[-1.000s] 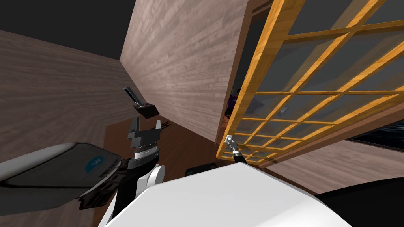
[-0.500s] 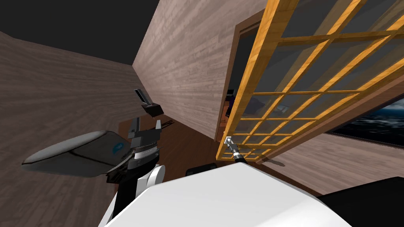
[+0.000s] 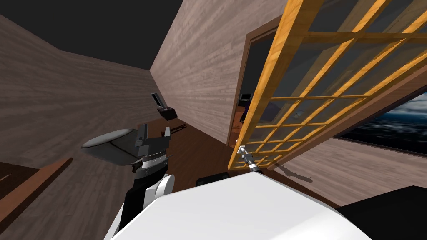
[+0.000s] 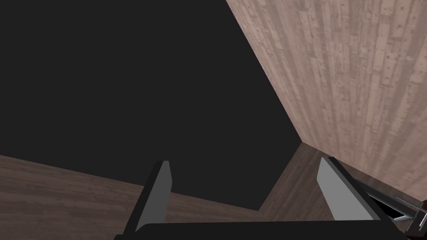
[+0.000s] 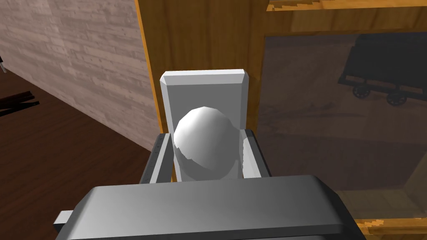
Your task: Pull the door open
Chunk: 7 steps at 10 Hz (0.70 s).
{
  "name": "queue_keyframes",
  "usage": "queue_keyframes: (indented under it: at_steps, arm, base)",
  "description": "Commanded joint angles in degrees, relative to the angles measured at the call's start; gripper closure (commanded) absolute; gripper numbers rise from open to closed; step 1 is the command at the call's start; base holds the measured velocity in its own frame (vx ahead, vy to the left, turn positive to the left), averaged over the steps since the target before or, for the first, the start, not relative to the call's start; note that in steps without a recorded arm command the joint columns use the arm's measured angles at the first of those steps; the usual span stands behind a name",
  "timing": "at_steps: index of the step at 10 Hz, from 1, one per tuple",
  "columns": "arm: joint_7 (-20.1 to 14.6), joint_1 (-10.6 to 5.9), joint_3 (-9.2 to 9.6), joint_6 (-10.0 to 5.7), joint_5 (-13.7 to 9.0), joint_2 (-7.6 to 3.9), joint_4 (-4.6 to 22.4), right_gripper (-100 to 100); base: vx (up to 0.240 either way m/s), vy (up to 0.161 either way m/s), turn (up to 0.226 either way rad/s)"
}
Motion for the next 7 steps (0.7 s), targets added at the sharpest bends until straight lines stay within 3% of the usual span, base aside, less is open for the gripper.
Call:
queue_keyframes:
  at_steps: [1, 2, 3, 7]
  arm:
    - [-1.51, 0.6, 1.37, -1.66, 0.68, -1.02, 0.08, 100]
    - [-0.8, 0.62, 0.81, -0.67, 0.37, -0.76, -0.28, 100]
    - [-1.36, 2.45, 2.76, -2.71, 1.66, -1.63, -1.13, 100]
    - [-1.95, 4.88, 5.31, -5.75, 3.44, -2.95, -2.47, 100]
  base:
    - [-0.241, -0.041, 0.102]
    - [-0.109, -0.013, 0.016]
    - [-0.074, -0.032, 0.008]
    - [-0.071, -0.062, 0.009]
